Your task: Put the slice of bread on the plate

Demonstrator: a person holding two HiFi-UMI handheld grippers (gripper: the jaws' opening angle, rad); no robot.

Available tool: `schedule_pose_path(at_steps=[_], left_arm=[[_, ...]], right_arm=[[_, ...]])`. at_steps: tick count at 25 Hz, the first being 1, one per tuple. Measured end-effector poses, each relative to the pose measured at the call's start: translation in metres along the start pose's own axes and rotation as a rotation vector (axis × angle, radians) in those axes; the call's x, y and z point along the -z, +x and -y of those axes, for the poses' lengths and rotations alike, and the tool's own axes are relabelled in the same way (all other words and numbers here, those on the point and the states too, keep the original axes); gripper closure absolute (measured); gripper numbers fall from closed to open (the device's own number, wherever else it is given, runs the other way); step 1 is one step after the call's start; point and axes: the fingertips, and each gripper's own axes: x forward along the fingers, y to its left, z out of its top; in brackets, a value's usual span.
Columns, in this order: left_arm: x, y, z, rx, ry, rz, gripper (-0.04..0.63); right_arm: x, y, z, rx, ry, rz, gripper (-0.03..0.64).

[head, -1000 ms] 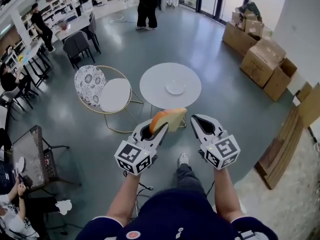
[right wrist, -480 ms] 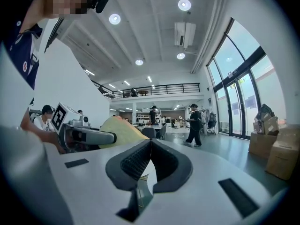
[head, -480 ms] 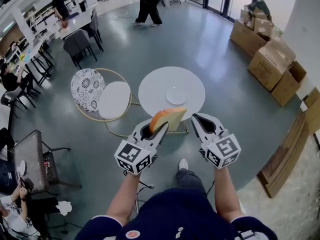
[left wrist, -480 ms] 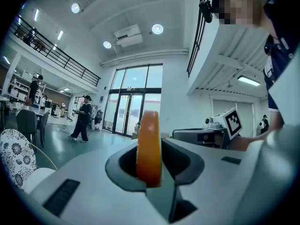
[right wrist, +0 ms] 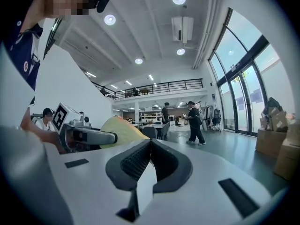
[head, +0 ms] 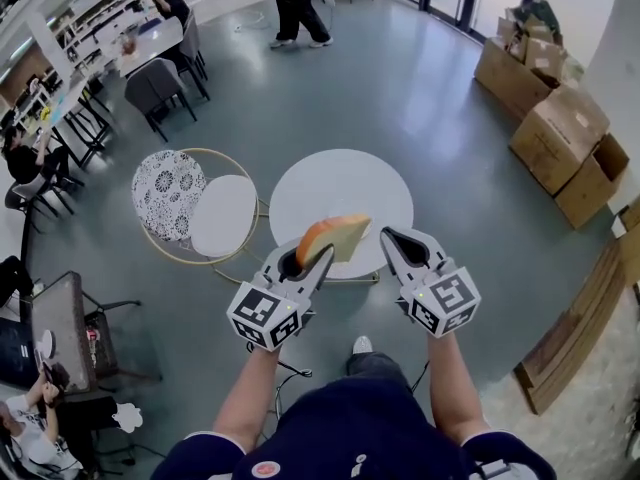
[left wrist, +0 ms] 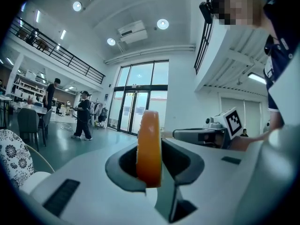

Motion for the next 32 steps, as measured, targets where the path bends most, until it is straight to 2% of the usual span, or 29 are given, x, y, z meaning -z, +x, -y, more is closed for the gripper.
schedule_pose_path(at_steps=[8,15,32], left_arm=[[-0.01,0.063,-0.024,-0.038,-0.011,0.005,0.492],[-0.015,0.087,-0.038,-0.048,-0.013,-0.005,0.492],[-0.027,0.107,-0.072,0.043,0.0,-0.006,0.492]], right_arm=[[-0.004,0.028,0.062,-0.046,0.003,-0.013,0.61],[-0.012,0.047,0.086,-0.065,0.0,0.005,0.611],[-0.025,0.075,0.1,0.03,-0.001,0.023,0.609]])
